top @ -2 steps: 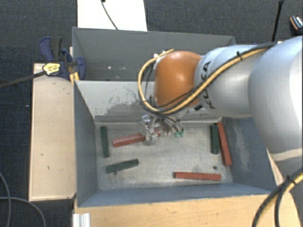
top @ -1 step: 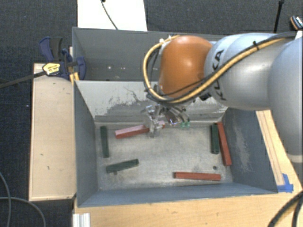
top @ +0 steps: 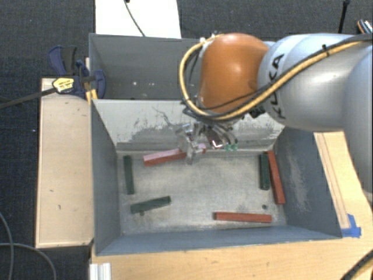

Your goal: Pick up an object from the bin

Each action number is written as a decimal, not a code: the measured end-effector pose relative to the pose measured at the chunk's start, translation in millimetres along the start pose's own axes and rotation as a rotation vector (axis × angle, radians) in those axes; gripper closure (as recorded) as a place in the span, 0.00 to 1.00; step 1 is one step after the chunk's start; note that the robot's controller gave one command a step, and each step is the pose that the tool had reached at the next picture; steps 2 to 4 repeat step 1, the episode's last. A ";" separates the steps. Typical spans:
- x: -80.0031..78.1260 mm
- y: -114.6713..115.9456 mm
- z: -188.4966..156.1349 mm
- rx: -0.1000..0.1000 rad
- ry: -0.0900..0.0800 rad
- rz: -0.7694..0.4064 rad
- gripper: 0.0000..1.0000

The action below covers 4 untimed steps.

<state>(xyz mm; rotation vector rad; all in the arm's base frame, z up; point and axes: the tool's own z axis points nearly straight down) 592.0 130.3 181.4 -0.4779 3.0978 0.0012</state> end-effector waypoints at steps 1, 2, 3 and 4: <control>-1.3 0.0 -11.2 -0.001 0.000 0.004 1.00; -1.3 0.0 -11.2 -0.001 0.000 0.004 1.00; -1.3 0.0 -11.2 -0.001 0.000 0.004 1.00; -1.3 0.0 -11.2 -0.001 0.000 0.004 1.00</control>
Offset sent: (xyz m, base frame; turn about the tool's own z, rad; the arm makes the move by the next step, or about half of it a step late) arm 0.0000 0.0000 0.0097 0.0000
